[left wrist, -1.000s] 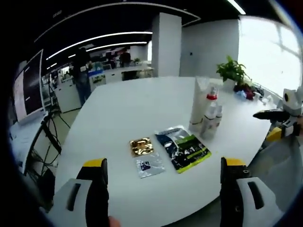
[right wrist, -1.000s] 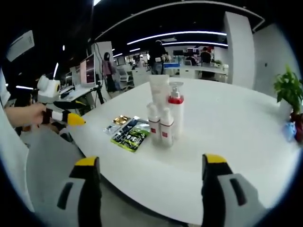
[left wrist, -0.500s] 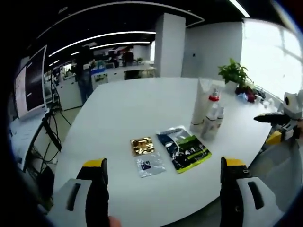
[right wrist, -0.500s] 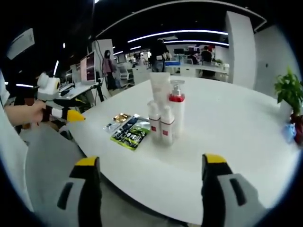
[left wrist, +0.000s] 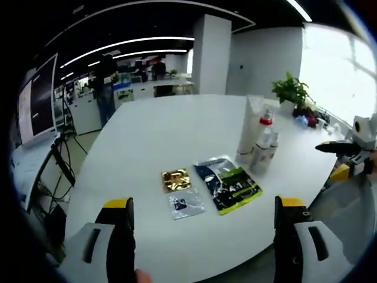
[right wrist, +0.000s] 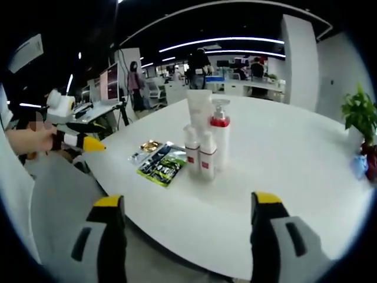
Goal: Arrange the skincare products in the storage area until every visible bottle or jar stands upright without overlapping.
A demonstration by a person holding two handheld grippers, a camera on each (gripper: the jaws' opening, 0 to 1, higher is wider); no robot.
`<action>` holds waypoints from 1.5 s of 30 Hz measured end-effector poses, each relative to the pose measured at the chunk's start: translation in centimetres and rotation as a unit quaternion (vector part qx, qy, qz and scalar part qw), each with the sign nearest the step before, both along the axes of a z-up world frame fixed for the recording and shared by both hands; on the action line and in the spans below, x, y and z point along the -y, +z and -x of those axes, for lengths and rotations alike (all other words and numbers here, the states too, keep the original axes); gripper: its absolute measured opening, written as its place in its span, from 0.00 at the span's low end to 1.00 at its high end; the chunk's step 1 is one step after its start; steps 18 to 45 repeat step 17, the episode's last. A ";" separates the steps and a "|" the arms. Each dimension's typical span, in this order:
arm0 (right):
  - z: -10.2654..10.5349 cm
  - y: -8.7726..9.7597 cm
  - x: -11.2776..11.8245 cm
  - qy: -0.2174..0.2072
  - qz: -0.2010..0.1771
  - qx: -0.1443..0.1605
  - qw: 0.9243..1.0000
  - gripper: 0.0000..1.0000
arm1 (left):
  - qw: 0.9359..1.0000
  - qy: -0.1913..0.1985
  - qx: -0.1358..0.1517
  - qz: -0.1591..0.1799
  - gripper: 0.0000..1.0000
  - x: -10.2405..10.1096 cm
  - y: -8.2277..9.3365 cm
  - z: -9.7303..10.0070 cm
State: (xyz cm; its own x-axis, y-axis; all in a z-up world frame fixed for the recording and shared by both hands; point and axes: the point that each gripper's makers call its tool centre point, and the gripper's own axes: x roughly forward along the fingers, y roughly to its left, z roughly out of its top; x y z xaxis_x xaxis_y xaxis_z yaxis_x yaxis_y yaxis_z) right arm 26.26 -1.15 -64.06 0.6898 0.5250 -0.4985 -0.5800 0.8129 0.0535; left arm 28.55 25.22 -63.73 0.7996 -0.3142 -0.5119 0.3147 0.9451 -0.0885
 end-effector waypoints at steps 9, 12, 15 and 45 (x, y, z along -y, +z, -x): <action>0.0 -0.1 0.0 0.002 0.004 -0.001 1.000 0.88 | 1.000 -0.005 -0.003 0.001 0.97 0.2 -0.1 0.0; 0.0 -0.2 0.0 0.002 0.005 -0.002 1.000 0.88 | 1.000 -0.004 -0.004 0.007 0.97 0.1 0.0 0.0; 0.0 -0.2 -0.1 0.003 0.007 -0.003 1.000 0.88 | 1.000 -0.003 -0.006 0.012 0.97 0.1 0.0 0.0; 0.0 -0.2 -0.1 0.004 0.008 -0.003 1.000 0.88 | 1.000 -0.004 -0.007 0.012 0.97 0.1 -0.1 0.0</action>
